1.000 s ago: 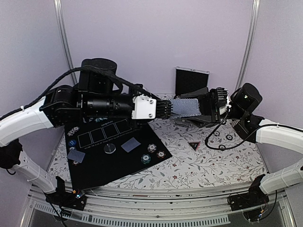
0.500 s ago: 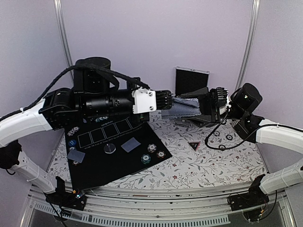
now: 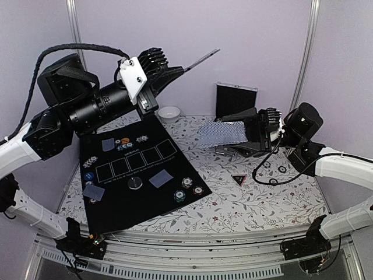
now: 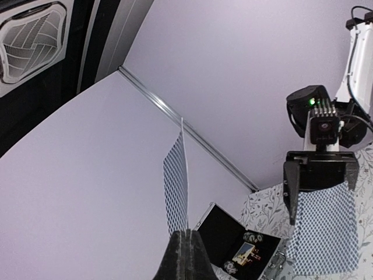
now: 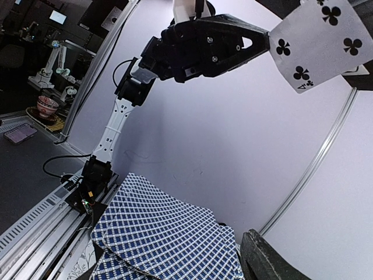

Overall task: Distribute texas hold em gaming equipment
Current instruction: Distribute the poker card in the dealer area.

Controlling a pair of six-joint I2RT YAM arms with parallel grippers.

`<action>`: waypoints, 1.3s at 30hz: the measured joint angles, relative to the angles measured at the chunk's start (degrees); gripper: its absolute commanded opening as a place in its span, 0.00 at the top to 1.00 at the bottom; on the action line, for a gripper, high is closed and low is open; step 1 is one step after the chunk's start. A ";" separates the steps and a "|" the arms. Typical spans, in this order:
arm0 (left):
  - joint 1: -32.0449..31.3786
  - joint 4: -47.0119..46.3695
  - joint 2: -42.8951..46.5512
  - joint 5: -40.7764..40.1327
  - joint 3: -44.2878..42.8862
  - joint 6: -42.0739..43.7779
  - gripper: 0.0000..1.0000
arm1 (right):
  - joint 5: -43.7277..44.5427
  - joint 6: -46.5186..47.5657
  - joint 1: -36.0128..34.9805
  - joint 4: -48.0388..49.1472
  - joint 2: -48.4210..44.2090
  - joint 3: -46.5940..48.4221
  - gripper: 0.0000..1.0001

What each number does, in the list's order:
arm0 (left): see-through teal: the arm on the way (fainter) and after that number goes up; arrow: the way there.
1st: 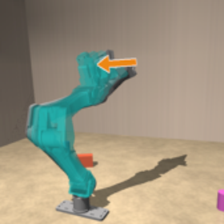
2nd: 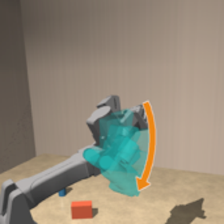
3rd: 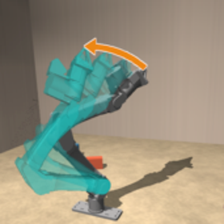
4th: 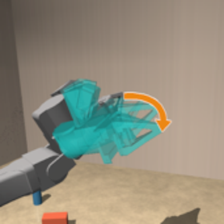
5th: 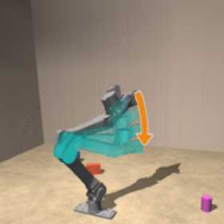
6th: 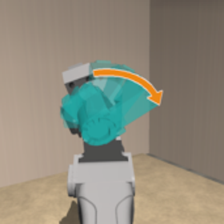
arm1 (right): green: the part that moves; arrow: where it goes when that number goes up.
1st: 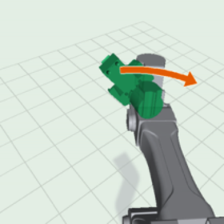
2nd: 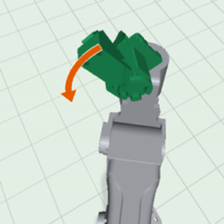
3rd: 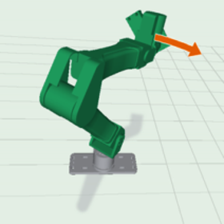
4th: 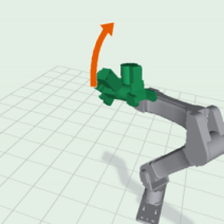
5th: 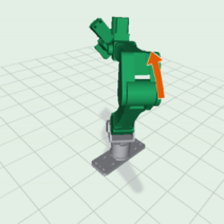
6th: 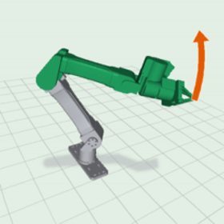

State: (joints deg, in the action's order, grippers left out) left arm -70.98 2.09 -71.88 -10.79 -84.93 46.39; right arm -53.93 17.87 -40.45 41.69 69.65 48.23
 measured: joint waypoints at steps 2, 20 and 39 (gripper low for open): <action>0.59 -0.17 0.00 -3.93 0.00 -0.66 1.00 | 0.02 0.00 0.00 0.00 -0.09 0.00 0.40; 17.75 8.46 0.63 -17.99 32.89 -20.04 1.00 | 0.00 -0.02 0.00 0.31 -0.59 0.00 0.40; 20.76 -8.07 -8.07 -10.91 48.24 -13.18 1.00 | -0.02 -0.07 0.00 0.37 -0.59 0.00 0.40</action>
State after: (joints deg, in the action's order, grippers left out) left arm -50.22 -5.98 -79.94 -21.69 -36.69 33.21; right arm -53.95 17.80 -40.45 42.06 69.06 48.23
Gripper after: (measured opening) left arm 0.007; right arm 0.605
